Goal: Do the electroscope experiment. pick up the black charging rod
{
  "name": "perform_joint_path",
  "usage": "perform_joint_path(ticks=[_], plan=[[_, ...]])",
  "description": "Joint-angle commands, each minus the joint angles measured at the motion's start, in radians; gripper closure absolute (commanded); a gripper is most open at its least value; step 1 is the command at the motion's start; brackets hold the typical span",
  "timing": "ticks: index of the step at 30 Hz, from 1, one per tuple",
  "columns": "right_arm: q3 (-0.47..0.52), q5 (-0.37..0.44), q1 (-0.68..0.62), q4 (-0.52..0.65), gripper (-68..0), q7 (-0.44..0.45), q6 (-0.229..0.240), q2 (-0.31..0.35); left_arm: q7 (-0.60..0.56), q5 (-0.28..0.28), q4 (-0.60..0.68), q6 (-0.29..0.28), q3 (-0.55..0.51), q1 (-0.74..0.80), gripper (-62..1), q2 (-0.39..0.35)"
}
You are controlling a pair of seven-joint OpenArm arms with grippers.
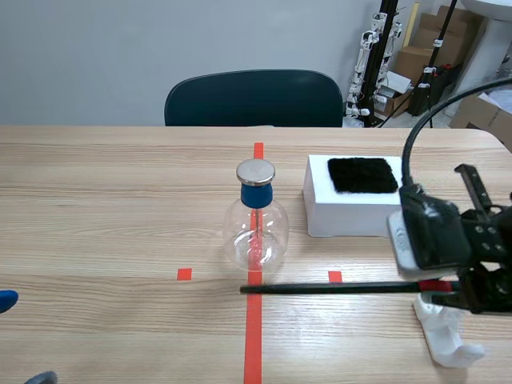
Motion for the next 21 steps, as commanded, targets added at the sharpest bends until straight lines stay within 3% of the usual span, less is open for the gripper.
perform_joint_path(ticks=[1, 4, 6, 8, 13, 17, 19, 21], plan=[[0.031, -0.03, -0.034, 0.01, 0.0, 0.055, -0.055, 0.037, -0.018, -0.014, 0.009, -0.002, -0.001, 0.0, -62.3, -0.006], [0.051, -0.125, -0.113, 0.037, 0.0, 0.139, -0.145, 0.071, -0.018, -0.014, 0.009, -0.002, -0.001, 0.0, -62.3, -0.006], [0.057, -0.212, -0.177, 0.053, 0.0, 0.176, -0.233, 0.079, -0.018, -0.014, 0.009, -0.002, -0.001, 0.0, -62.3, -0.006], [0.058, -0.33, -0.249, 0.064, 0.0, 0.216, -0.376, 0.079, -0.018, -0.014, 0.009, -0.002, -0.001, 0.0, -62.3, -0.006], [0.058, -0.602, -0.445, 0.072, 0.0, 0.318, -0.853, 0.078, -0.018, -0.014, 0.009, -0.002, -0.001, 0.0, -62.3, -0.006], [0.058, -0.781, -0.594, 0.072, 0.0, 0.372, -1.177, 0.078, -0.018, -0.014, 0.009, -0.002, -0.001, 0.0, -62.3, -0.006], [0.058, -0.85, -0.647, 0.072, 0.0, 0.377, -1.285, 0.078, -0.018, -0.014, 0.009, -0.002, -0.001, 0.0, -62.3, -0.006], [0.058, -0.911, -0.668, 0.072, 0.0, 0.373, -1.337, 0.078, -0.018, -0.014, 0.009, -0.002, -0.001, 0.0, -62.3, -0.006]])
